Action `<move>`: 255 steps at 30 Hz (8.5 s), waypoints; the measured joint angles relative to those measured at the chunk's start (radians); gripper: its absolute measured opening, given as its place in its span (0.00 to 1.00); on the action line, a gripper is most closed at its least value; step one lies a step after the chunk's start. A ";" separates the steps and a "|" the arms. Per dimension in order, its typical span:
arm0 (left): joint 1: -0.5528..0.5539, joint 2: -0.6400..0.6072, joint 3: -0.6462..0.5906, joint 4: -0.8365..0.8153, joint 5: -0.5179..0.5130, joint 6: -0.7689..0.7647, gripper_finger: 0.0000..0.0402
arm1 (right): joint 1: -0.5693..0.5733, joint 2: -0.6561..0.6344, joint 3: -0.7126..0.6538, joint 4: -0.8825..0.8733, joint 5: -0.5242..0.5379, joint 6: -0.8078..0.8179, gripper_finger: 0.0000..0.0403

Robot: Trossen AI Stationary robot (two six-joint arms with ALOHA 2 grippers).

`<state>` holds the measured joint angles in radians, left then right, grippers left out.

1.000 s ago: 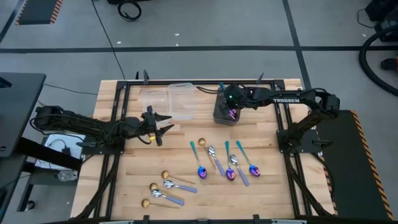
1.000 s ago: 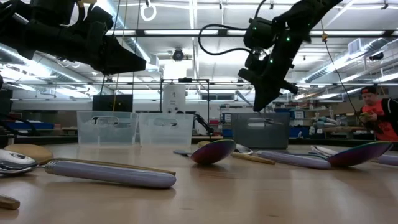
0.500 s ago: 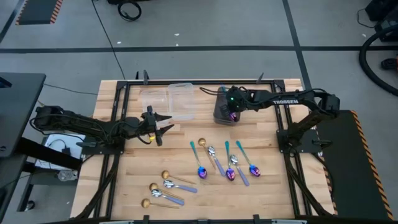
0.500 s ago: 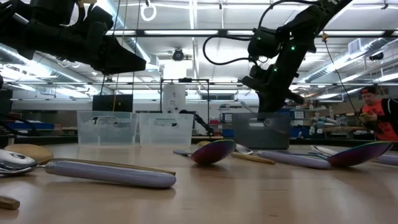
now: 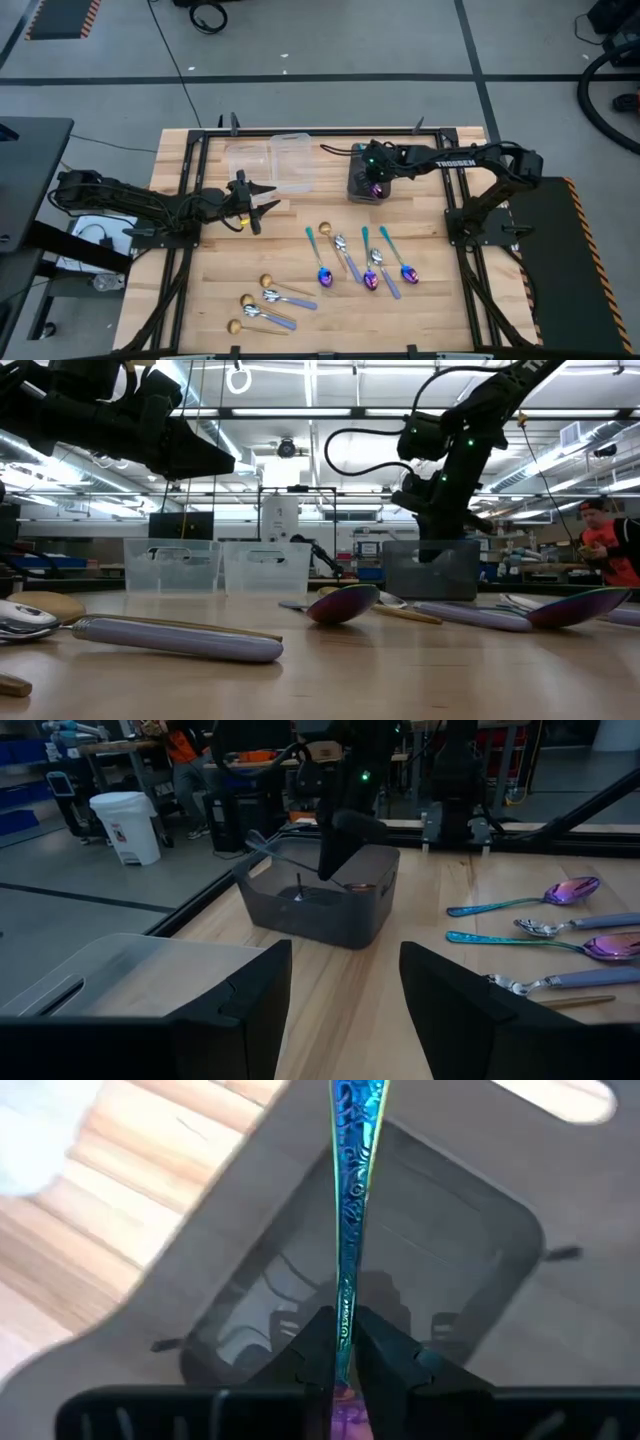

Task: Sort silverware by color (type)
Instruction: Put the blue spoon into the black bin

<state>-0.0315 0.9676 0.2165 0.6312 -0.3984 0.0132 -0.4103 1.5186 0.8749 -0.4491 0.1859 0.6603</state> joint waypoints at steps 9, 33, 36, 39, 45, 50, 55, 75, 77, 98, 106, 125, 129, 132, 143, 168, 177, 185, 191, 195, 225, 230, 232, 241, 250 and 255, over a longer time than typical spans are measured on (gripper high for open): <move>0.000 0.000 0.000 -0.023 0.000 -0.006 0.48 | -0.005 0.000 0.008 -0.005 -0.023 -0.037 0.27; 0.000 0.002 0.098 -0.378 0.046 -0.149 0.48 | 0.155 -0.107 0.103 -0.142 -0.038 -0.143 0.36; 0.000 0.002 0.098 -0.397 0.046 -0.172 0.48 | 0.216 -0.107 0.103 -0.187 -0.024 -0.113 0.36; 0.000 0.002 0.107 -0.402 0.046 -0.181 0.48 | 0.278 -0.107 0.103 -0.239 0.000 -0.069 0.36; 0.000 0.002 0.139 -0.395 0.045 -0.173 0.48 | 0.385 -0.100 0.103 -0.315 0.046 0.041 0.36; 0.000 0.002 0.139 -0.364 0.035 -0.129 0.48 | 0.444 -0.108 0.103 -0.342 0.027 0.107 0.36; 0.000 0.002 0.139 -0.357 0.026 -0.124 0.48 | 0.492 -0.108 0.103 -0.355 0.023 0.177 0.36; 0.000 0.065 0.135 -0.226 0.025 -0.139 0.48 | 0.631 -0.029 0.102 -0.421 -0.066 0.388 0.45; 0.000 0.087 0.135 -0.225 0.025 -0.140 0.48 | 0.640 -0.028 0.102 -0.421 -0.072 0.403 0.46; 0.002 0.151 0.135 -0.170 0.025 -0.132 0.48 | 0.710 -0.018 0.048 -0.493 -0.161 0.500 0.43; 0.037 0.151 0.135 -0.157 0.025 -0.110 0.48 | 0.730 -0.014 0.001 -0.435 -0.183 0.574 0.43; 0.057 0.151 0.135 -0.155 0.025 -0.104 0.48 | 0.756 0.101 -0.006 -0.388 -0.253 0.630 0.40; 0.057 0.151 0.135 -0.156 0.025 -0.103 0.48 | 0.756 0.112 -0.039 -0.349 -0.254 0.632 0.35; 0.056 0.151 0.135 -0.158 0.025 -0.103 0.48 | 0.756 0.112 -0.064 -0.305 -0.261 0.652 0.32; 0.056 0.151 0.135 -0.158 0.025 -0.094 0.48 | 0.758 0.114 -0.069 -0.284 -0.236 0.673 0.17; 0.055 0.151 0.135 -0.163 0.026 -0.104 0.48 | 0.747 0.006 -0.075 -0.341 -0.197 0.672 0.03; 0.055 0.151 0.135 -0.162 0.026 -0.105 0.48 | 0.709 0.000 -0.011 -0.381 -0.167 0.609 0.03; 0.056 0.151 0.135 -0.162 0.026 -0.104 0.48 | 0.668 0.000 0.118 -0.492 -0.124 0.506 0.03; 0.056 0.151 0.135 -0.162 0.026 -0.103 0.48 | 0.648 -0.001 0.188 -0.541 -0.107 0.453 0.03; 0.056 0.151 0.135 -0.162 0.026 -0.103 0.48 | 0.636 -0.001 0.223 -0.559 -0.107 0.418 0.03; 0.056 0.151 0.135 -0.164 0.026 -0.104 0.48 | 0.337 -0.023 0.371 -0.576 -0.057 0.004 0.03; 0.056 0.151 0.135 -0.165 0.026 -0.104 0.48 | 0.279 -0.058 0.371 -0.547 -0.082 -0.035 0.03; 0.056 0.151 0.135 -0.165 0.026 -0.104 0.48 | 0.254 -0.069 0.371 -0.542 -0.079 -0.045 0.03; 0.056 0.151 0.135 -0.164 0.026 -0.104 0.48 | 0.124 -0.082 0.371 -0.451 -0.075 -0.130 0.03; 0.056 0.151 0.135 -0.164 0.026 -0.104 0.48 | 0.041 -0.049 0.369 -0.368 0.004 -0.197 0.04; 0.056 0.151 0.135 -0.174 0.026 -0.104 0.48 | 0.033 0.018 0.367 -0.343 0.043 -0.219 0.04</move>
<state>0.0250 1.1187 0.3514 0.4573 -0.3725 -0.0906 -0.3769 1.5365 1.2415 -0.7922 0.2292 0.4412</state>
